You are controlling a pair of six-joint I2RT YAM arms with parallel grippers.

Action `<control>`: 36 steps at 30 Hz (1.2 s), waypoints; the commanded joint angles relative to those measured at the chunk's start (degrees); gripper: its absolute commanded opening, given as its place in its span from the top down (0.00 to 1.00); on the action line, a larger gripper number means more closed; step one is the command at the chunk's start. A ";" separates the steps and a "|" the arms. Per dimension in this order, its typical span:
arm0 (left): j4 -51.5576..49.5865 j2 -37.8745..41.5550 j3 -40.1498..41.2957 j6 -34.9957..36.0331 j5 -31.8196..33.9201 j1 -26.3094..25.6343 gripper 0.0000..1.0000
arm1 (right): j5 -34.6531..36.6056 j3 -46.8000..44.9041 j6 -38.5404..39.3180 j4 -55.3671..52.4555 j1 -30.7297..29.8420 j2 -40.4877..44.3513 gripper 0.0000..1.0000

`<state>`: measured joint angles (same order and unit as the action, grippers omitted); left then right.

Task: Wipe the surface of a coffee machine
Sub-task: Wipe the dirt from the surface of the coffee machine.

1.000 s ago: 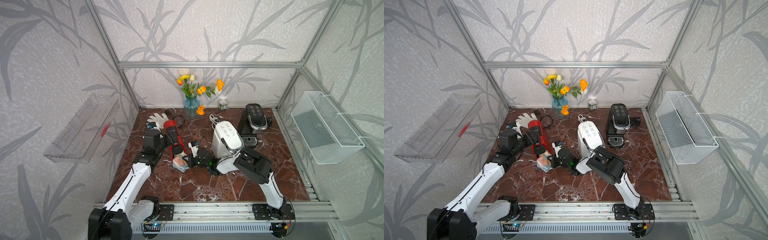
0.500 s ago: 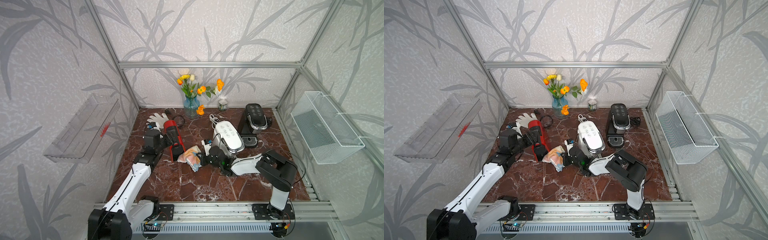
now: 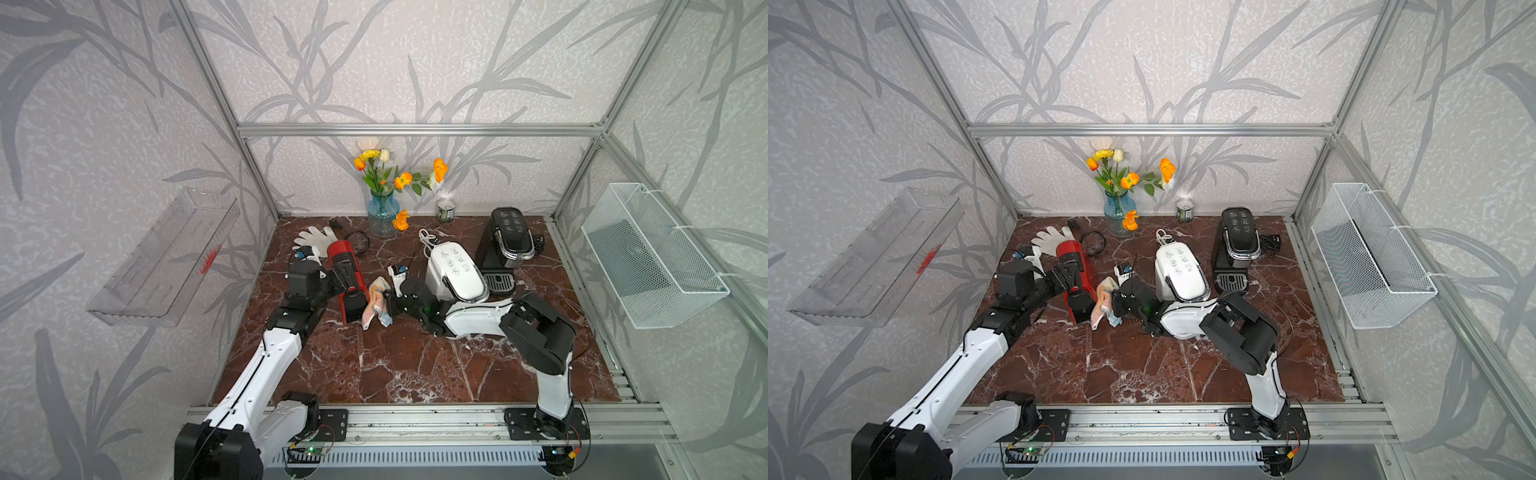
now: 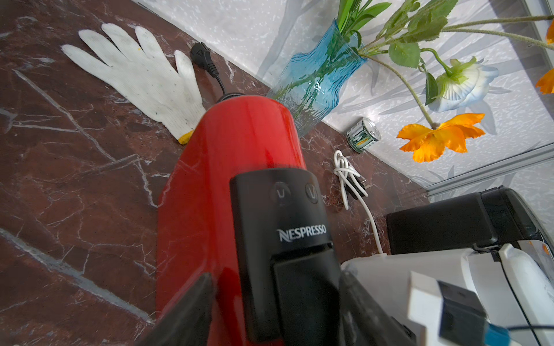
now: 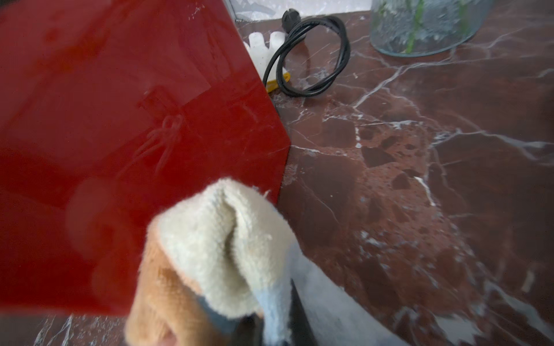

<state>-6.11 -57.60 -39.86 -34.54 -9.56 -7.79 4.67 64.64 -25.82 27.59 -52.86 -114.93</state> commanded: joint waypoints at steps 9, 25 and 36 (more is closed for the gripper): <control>-13.75 5.54 -0.39 0.97 5.81 -0.21 0.30 | -7.41 10.07 -2.30 -1.41 -8.19 -5.98 1.00; -18.05 9.67 -5.44 2.08 6.41 -0.21 0.28 | -9.89 5.52 -1.04 0.29 -7.06 1.76 1.00; -15.89 8.91 -10.27 2.05 3.42 -1.74 0.27 | -2.38 -6.66 9.02 -10.71 0.31 33.51 1.00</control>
<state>-22.44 -47.79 -47.81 -33.12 -5.30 -8.82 -0.16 59.83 -20.34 20.16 -53.93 -86.15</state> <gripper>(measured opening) 0.726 0.116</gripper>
